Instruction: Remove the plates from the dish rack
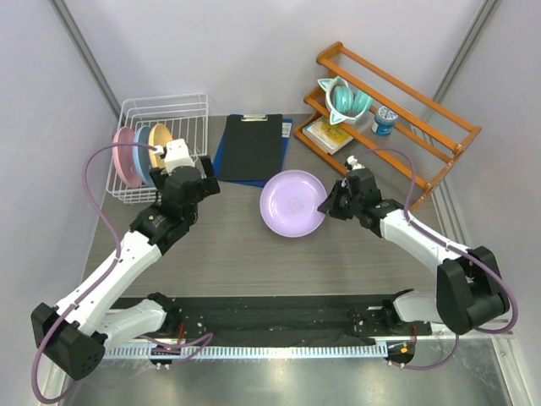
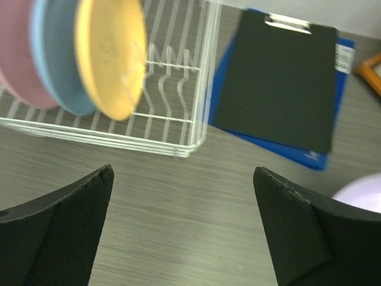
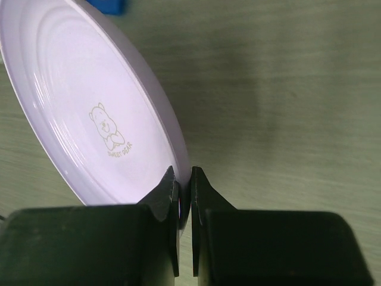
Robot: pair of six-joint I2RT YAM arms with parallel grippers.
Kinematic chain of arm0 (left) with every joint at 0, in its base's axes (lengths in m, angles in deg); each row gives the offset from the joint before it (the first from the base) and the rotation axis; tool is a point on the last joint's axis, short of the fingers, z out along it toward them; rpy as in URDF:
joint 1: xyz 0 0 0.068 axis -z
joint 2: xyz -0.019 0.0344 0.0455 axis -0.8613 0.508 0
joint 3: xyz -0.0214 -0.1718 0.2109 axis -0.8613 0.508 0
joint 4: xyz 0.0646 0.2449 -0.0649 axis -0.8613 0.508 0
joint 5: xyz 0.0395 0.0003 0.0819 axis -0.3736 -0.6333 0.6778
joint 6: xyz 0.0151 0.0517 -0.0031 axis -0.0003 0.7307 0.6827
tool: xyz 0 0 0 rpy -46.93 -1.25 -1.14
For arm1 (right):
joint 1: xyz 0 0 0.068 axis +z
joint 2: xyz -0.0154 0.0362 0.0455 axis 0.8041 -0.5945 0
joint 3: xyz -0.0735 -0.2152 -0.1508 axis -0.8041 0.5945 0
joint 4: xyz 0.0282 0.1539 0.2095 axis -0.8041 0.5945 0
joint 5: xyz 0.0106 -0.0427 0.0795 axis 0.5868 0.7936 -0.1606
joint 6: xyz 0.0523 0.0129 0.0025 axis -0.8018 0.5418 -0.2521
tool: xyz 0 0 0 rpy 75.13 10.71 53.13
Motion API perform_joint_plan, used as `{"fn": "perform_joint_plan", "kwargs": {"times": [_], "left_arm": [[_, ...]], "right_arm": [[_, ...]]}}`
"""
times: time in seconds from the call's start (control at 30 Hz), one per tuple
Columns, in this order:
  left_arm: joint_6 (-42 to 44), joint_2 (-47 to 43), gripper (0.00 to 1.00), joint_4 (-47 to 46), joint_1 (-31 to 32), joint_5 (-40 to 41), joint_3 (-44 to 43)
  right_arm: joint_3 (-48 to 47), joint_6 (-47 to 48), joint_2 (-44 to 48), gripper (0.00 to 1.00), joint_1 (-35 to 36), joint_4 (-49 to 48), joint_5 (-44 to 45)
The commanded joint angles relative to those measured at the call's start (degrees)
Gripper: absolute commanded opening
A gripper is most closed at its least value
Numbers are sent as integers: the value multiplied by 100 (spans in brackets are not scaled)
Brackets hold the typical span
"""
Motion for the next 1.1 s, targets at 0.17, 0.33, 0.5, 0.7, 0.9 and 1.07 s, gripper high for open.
{"fn": "perform_joint_plan", "kwargs": {"times": [0.17, 0.33, 0.5, 0.7, 0.9, 1.07], "left_arm": [[674, 535, 99, -513, -623, 1105, -326], [647, 983, 99, -715, -1466, 551, -362], [770, 1501, 99, -1093, -2222, 384, -634], [1201, 2310, 99, -1727, -2539, 305, -1090], [1227, 2987, 95, -1788, -2645, 6, -1486], [1183, 3347, 89, -1920, -2654, -108, -1618]], "right_arm": [[40, 247, -622, 8, 6, 298, 10], [39, 265, -623, 61, 6, 316, 422], [22, 449, 87, 67, 6, 631, 1090], [-110, 687, 607, 73, -2, 984, 1469], [-242, 731, 590, 73, -11, 1010, 1584], [-312, 740, 265, 74, -46, 984, 1601]]}}
